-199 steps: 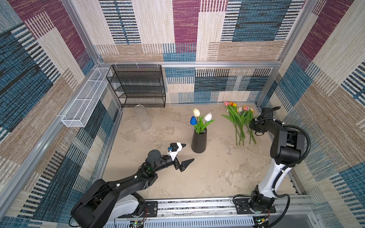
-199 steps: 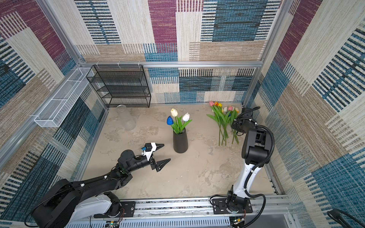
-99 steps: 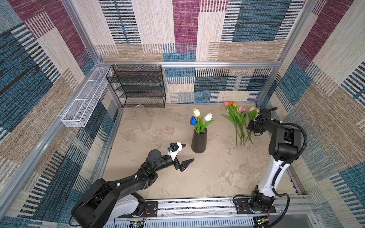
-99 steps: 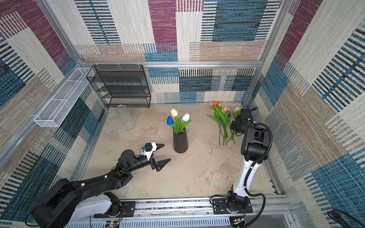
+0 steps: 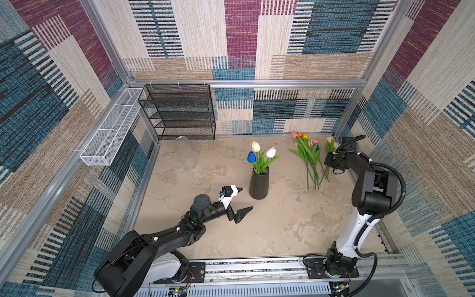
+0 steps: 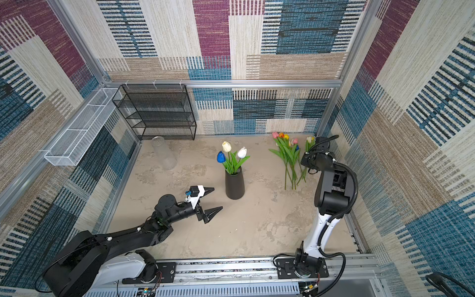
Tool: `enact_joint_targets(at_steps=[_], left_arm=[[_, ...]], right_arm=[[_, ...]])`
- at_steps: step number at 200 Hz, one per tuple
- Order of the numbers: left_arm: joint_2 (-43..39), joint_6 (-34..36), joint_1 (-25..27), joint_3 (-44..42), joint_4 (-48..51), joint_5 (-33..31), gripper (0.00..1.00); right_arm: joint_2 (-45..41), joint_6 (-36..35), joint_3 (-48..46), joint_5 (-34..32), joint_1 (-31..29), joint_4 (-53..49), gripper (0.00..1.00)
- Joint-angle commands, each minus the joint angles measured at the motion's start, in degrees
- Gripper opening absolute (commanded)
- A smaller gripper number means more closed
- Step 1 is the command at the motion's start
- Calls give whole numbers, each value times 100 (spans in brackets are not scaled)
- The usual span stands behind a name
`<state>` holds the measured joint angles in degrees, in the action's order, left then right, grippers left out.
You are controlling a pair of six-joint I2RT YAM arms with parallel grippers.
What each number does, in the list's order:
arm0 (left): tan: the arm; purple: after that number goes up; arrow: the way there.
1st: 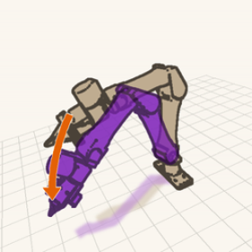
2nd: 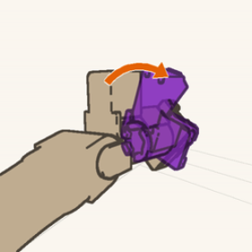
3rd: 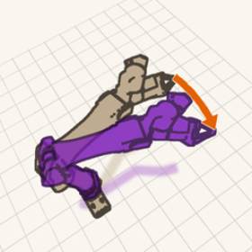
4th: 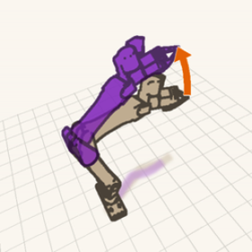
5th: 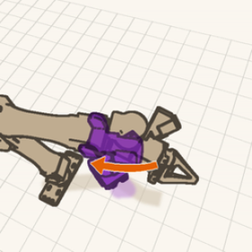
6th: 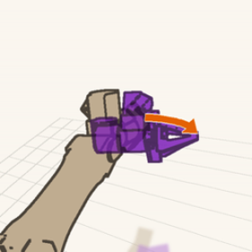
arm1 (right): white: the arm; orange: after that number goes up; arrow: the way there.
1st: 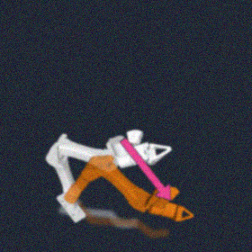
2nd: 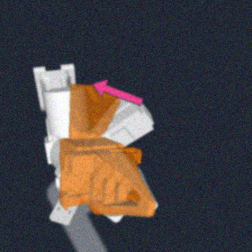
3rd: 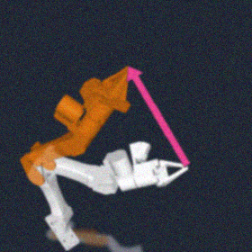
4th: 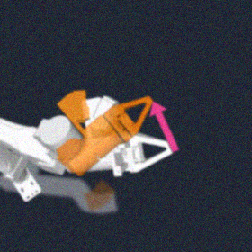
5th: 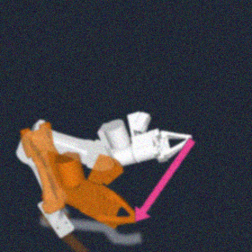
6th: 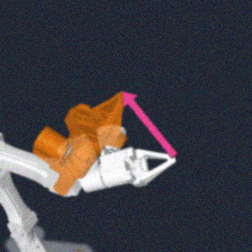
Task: Arrange the flowers into the vase
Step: 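Lift the yellow tulip upright with the right gripper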
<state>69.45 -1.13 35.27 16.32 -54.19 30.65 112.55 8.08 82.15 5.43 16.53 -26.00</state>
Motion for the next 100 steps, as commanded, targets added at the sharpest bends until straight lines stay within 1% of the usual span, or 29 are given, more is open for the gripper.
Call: enact_joint_targets(at_steps=[1,16,28,38,60,79,100], left_arm=[[1,-2,-4,24,-124,108,99],[-8,-2,-2,28,-118,99,99],[-15,-10,-2,25,-126,114,99],[-18,-28,-2,22,-126,124,99],[-21,-28,-4,26,-133,125,99],[-32,-11,-2,19,-127,116,99],[-53,-2,-2,10,-127,103,99]], right_arm=[[-261,-52,-77,-38,-36,-16,2],[-477,-46,-94,-90,-54,-22,2],[-577,-66,-23,-152,-92,-108,4],[-670,-96,18,-197,-143,-171,2],[-1015,-125,0,-227,-306,-148,0],[-1425,-191,-17,-82,-539,-1,0],[-2032,-305,-110,328,-921,393,0]])
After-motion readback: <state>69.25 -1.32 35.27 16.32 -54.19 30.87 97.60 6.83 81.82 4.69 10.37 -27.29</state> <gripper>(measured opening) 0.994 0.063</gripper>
